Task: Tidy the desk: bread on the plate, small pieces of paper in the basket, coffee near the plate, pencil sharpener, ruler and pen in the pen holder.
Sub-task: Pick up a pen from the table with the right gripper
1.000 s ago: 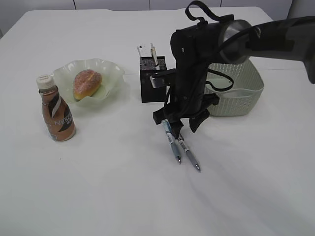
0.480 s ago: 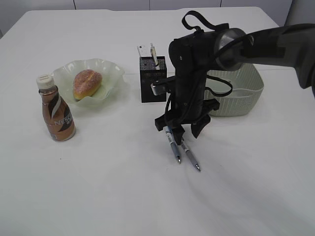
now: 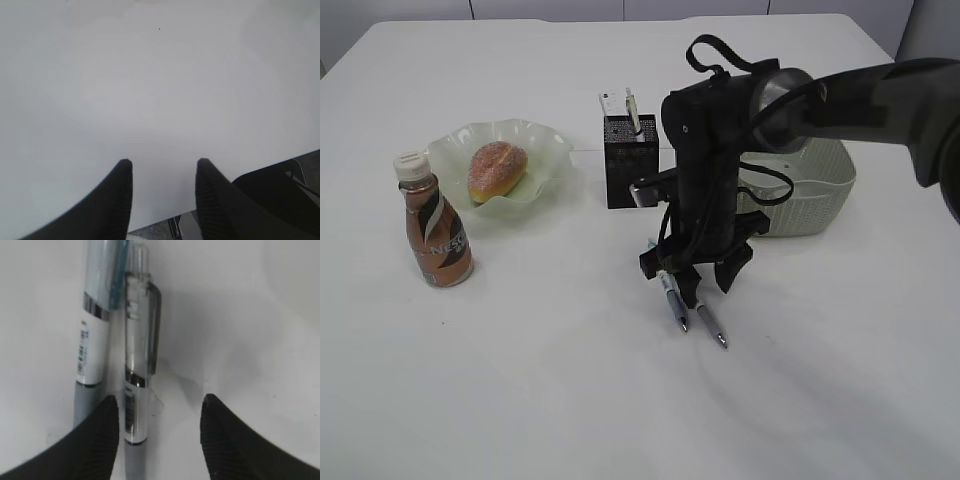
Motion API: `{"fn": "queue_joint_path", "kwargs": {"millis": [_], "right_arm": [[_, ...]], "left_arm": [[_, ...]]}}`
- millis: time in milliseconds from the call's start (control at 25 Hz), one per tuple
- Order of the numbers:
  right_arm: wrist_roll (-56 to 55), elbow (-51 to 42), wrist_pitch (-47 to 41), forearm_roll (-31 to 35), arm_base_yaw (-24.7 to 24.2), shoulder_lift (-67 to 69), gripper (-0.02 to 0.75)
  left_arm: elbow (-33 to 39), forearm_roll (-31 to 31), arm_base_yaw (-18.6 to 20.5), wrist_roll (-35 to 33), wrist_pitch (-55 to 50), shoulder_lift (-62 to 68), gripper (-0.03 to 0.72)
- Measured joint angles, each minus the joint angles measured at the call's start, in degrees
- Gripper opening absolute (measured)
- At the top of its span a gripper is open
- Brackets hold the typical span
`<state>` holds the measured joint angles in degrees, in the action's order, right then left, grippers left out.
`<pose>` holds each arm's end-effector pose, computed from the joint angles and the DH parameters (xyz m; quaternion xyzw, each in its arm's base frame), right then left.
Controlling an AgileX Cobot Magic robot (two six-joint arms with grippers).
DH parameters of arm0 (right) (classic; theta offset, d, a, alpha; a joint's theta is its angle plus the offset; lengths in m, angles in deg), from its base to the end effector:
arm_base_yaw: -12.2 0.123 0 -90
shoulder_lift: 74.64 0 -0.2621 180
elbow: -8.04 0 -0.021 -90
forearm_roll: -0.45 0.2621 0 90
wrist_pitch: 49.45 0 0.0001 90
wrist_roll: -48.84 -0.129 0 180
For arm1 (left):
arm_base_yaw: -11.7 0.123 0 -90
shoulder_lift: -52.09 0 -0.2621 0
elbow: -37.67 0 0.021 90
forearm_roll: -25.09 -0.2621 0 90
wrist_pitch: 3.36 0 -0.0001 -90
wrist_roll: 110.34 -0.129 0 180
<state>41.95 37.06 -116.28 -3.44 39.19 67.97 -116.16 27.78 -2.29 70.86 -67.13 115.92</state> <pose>0.4099 0.1997 0.0678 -0.1877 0.9817 -0.0309 0.0056 0.1961 -0.0545 0.2636 0.1032 0.9682 -0.0526 0.2218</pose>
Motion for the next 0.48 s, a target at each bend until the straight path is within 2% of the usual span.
{"fn": "queue_joint_path", "kwargs": {"millis": [480], "right_arm": [[-0.11,0.0,-0.58,0.0,0.0,0.88,0.416]], "left_arm": [[0.0,-0.21,0.0,0.0,0.0,0.0,0.307]]}}
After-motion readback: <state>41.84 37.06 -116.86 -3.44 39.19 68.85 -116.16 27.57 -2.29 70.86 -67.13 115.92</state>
